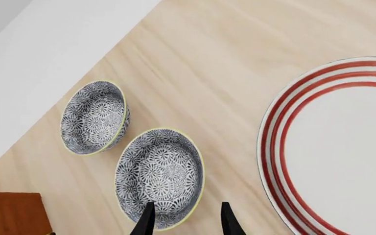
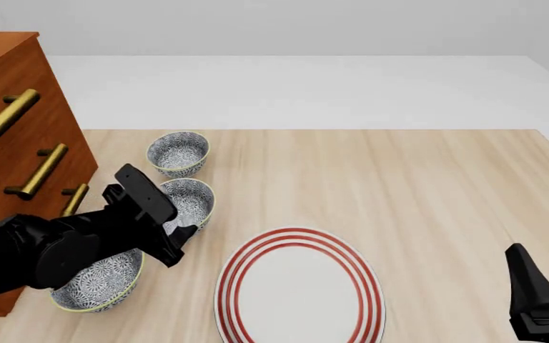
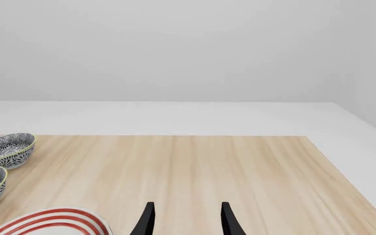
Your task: Pick up the bowl and put it in the middle on the plate.
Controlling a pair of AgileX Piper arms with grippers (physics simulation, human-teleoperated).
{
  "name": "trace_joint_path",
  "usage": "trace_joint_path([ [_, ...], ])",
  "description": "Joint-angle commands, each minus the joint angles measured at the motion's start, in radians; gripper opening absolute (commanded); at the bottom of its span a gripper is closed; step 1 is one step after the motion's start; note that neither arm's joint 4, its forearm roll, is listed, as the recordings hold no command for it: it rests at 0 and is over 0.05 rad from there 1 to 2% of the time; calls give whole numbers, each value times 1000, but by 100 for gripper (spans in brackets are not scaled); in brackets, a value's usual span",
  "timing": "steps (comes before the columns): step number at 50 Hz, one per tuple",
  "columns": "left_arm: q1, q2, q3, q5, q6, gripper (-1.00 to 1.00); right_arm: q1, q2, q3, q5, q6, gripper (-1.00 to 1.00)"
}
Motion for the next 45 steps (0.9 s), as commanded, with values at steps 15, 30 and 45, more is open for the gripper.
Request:
trace_joint_path([
  [15,-1,146,34,-109,78,100,0,-1,-1,2,0,100],
  [30,20,246,23,-161,134,100,0,-1,0,1,0,100],
  [45,31,330,-22,-170,144,100,0,-1,0,0,0,100],
])
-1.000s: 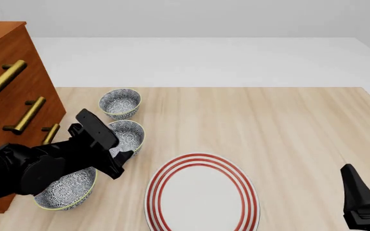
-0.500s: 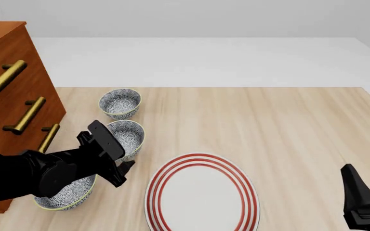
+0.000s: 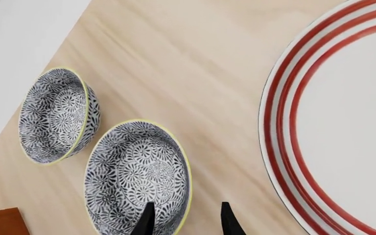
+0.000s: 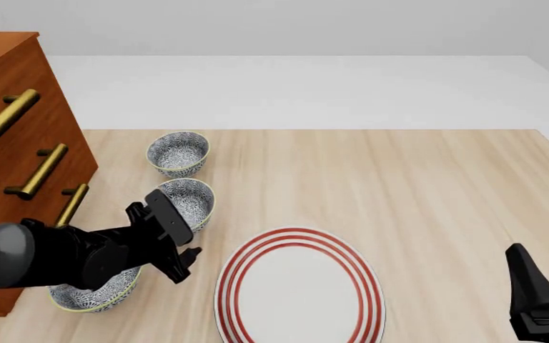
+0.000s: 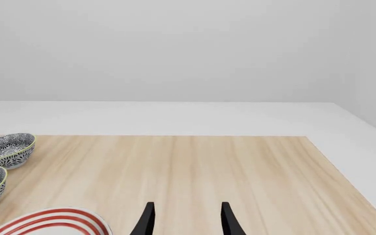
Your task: Pick up the bowl and put it in the middle on the plate.
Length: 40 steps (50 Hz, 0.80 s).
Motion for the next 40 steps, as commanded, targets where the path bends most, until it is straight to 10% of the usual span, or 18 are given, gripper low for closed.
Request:
trace_joint_path([
  [1,7,65,-31,-6,5,100,0,0,0,0,-1,100],
  [21,18,46,-27,-9,51,100,0,0,1,0,0,100],
  [22,15,38,-29,-2,49,-100,0,0,1,-1,0,100],
  [40,-70,-186,-88,158,43,-100,0,0,-2,1,0,100],
])
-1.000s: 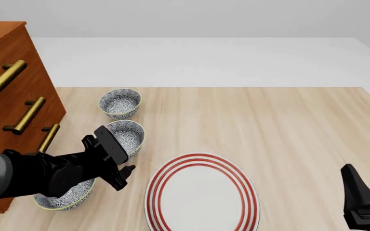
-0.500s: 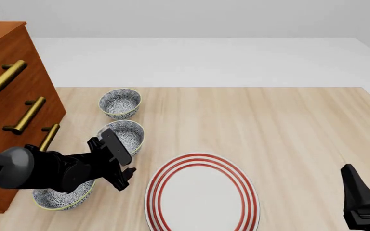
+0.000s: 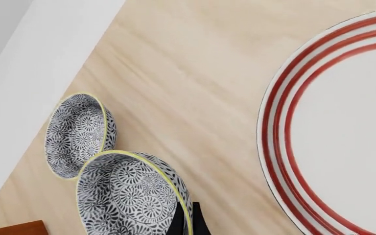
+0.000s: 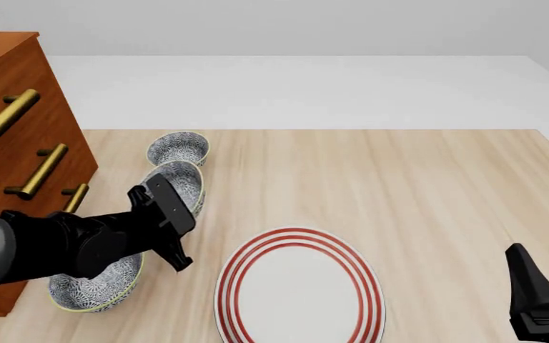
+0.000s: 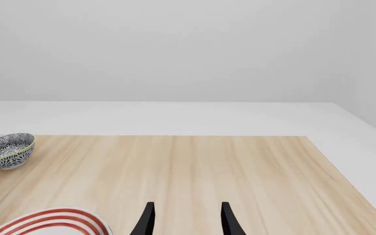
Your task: Pick up the bowl and put it in the middle on the plate.
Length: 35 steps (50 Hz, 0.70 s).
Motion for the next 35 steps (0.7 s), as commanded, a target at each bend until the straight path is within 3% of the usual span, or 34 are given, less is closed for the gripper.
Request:
trace_joint_path([
  [1,-55,-113,-36,81,8,-100,0,-1,-2,3,0,100],
  [23,-282,-195,-76,207,-15,-100,0,0,1,-1,0,100],
  [30,-368,-209,-132,287,-71,-100,0,0,1,-1,0,100],
  [35,-474,-194,-192,354,-141,-100,0,0,1,-1,0,100],
])
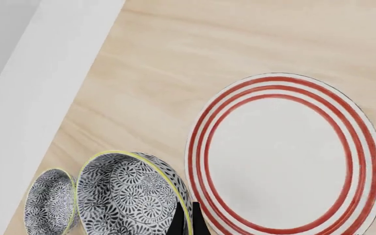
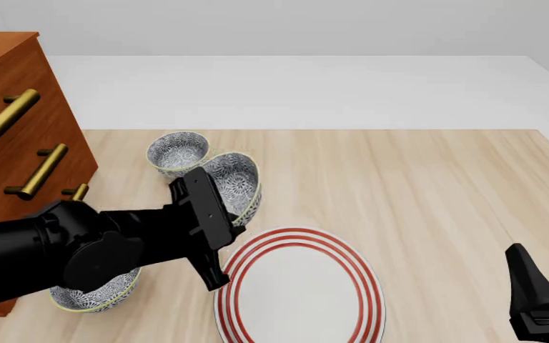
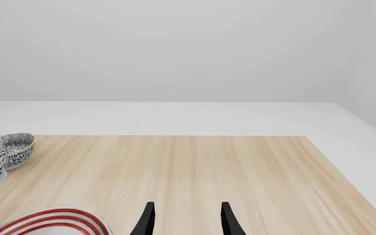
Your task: Pick up the bowl and put it in the middle on the plate.
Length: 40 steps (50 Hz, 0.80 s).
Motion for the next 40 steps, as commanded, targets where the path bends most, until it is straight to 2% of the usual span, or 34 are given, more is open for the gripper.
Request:
trace_joint_path([
  [1,-192,5,-105,127,-112,-100,0,0,0,0,0,100],
  [26,-311,121,-89,153,-27,-100,0,0,0,0,0,100],
  [32,-369,146,-117,191,-38,-100,0,0,0,0,0,100],
  [40,-364,139,-121,213,-16,-100,0,0,0,0,0,100],
])
